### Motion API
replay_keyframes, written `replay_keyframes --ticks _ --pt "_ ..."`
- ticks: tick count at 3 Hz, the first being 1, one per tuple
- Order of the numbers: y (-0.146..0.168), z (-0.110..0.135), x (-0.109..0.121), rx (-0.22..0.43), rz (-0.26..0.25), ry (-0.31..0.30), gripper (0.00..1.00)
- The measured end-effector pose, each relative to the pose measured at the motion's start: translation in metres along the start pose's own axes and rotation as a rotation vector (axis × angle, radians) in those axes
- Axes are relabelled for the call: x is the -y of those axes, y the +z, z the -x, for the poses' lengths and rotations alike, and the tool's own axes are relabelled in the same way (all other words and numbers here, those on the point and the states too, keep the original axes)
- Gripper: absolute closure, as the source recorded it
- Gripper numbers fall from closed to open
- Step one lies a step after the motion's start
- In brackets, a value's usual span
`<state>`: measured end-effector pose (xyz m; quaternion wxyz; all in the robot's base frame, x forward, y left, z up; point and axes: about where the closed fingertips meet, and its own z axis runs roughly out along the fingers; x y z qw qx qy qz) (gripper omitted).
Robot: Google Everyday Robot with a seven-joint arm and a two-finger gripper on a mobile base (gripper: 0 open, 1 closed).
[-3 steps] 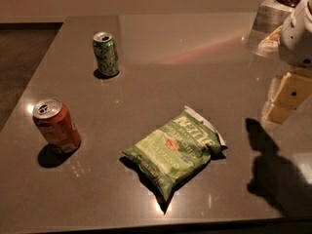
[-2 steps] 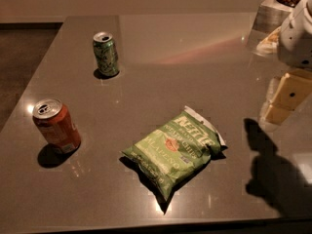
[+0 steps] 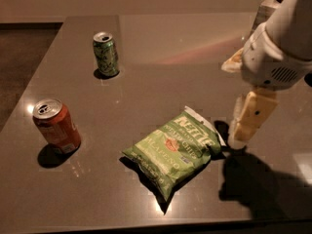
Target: Move green jalapeno chip bag near coke can
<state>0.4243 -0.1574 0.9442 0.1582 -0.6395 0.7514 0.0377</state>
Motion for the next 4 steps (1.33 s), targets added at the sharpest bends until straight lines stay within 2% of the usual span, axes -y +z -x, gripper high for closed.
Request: replay_keyframes --ticks 1,2,3,4 --pt "0.038 0.042 -0.026 0.036 0.069 -0.084 0.00" --pt "0.057 0.063 -0.036 0.047 0.096 -0.124 0.00" --pt "0.075 0.080 -0.039 0.051 0.108 -0.152 0.00" --pt "0.091 0.082 -0.041 0.036 0.110 -0.172 0.00"
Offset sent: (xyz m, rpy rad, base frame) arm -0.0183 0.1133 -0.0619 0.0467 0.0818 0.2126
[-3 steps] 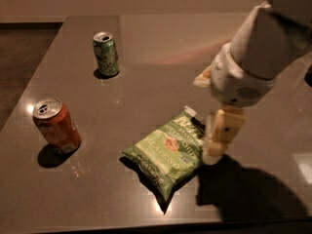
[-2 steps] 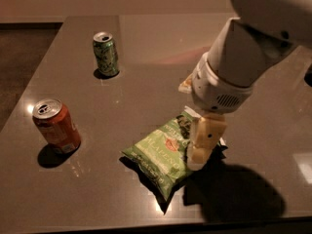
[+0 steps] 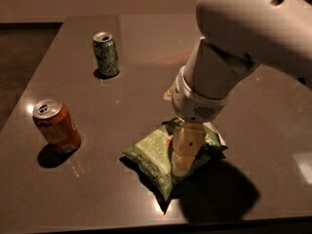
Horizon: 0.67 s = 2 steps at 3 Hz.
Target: Move green jalapeno chip bag near coke can
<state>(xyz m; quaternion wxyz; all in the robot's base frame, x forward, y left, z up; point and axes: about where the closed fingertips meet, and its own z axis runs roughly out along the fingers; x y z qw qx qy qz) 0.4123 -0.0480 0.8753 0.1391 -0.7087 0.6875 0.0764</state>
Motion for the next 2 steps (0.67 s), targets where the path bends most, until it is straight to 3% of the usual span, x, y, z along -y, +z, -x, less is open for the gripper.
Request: replay_keyframes --ticks 1,2 --pt "0.0158 -0.0069 -0.0040 -0.040 0.027 -0.031 0.00" --pt "0.0230 -0.0125 -0.0094 -0.062 0.056 -0.047 0.17"
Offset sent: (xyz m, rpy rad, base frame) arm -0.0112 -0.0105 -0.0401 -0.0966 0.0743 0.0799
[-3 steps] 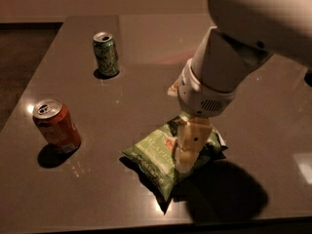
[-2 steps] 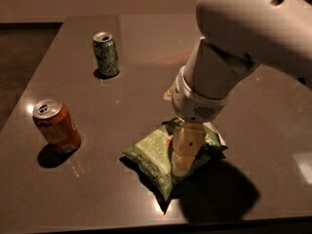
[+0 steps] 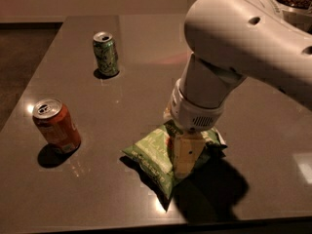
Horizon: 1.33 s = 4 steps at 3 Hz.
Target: Move green jalapeno chip bag near coke can
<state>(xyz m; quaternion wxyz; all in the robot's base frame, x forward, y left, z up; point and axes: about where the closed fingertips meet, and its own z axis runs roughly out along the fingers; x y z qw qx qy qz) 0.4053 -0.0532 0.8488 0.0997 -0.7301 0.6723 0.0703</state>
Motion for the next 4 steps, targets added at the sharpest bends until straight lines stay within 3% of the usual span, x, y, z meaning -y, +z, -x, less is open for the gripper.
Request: replay_keyframes --ticks 1,2,4 --pt "0.006 0.000 -0.004 -0.010 0.025 -0.018 0.36" --pt "-0.001 0.016 -0.006 0.005 0.025 -0.050 0.60" --pt "-0.030 0.082 -0.009 0.071 -0.005 -0.168 1.00"
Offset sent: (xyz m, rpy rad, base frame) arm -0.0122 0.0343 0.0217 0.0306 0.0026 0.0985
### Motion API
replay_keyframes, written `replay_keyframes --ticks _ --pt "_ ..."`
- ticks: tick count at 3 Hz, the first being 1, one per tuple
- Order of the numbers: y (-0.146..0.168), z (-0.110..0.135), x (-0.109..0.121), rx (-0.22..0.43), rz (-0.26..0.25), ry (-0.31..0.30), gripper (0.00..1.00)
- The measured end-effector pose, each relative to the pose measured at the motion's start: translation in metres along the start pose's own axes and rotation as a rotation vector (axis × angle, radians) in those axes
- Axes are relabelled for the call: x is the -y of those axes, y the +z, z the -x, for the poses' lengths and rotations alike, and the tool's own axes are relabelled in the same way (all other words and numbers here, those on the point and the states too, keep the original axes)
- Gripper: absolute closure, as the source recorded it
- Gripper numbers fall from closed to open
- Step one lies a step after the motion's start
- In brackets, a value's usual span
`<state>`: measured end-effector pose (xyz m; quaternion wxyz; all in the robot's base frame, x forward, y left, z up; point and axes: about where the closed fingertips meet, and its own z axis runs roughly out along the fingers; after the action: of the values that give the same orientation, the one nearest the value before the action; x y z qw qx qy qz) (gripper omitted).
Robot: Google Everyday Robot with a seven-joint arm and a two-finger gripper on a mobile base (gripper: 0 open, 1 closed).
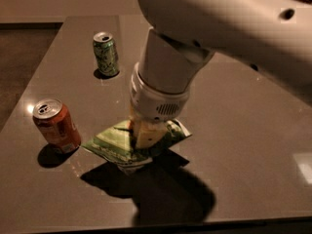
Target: Move green jalapeno chip bag near coke can
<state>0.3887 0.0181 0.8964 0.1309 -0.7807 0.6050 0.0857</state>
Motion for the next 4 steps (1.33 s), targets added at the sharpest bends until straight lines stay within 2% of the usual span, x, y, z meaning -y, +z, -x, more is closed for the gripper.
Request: replay_keyframes --ticks 1,2,3,4 --pt "0.000 0.030 0.001 0.013 0.000 -0.062 1.00" --pt "0.006 0.053 0.002 0.005 -0.013 -0.113 0.85" --pt "0.013 0.070 0.008 -0.004 -0.031 -0.136 0.61" --pt "0.018 0.080 0.019 -0.014 -0.060 -0.133 0.38"
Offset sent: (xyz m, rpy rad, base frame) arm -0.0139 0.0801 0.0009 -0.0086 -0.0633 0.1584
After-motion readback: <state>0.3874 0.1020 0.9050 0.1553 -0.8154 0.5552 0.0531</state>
